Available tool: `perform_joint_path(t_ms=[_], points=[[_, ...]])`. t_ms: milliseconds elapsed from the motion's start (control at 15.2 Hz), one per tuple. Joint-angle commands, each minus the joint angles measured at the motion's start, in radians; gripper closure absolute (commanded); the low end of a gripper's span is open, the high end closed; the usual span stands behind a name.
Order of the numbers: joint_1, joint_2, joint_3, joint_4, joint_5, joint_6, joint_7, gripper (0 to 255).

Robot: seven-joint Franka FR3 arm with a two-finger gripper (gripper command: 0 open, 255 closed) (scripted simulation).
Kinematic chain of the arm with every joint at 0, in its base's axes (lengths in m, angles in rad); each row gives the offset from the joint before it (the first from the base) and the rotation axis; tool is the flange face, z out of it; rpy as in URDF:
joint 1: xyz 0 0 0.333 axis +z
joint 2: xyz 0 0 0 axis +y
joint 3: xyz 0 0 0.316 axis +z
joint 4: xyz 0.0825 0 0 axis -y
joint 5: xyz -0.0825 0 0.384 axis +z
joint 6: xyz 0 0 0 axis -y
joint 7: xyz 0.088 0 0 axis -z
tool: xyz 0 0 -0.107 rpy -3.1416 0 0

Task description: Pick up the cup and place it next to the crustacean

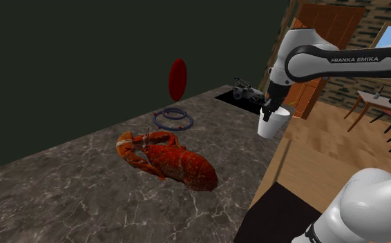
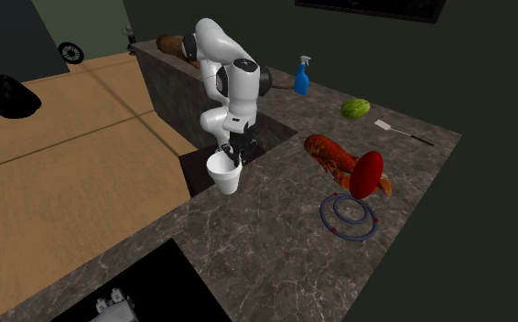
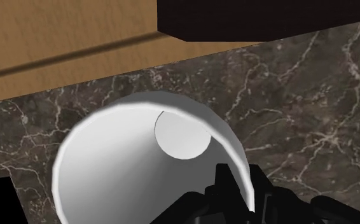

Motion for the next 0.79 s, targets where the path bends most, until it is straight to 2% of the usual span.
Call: perform_joint_path(t_ms=[0,726], points=[[0.001,0.000,0.003,0.029,0.003,-0.029,-0.003,255],[0.005,0.012,0.013,0.185,0.015,-0.172,-0.023,255]])
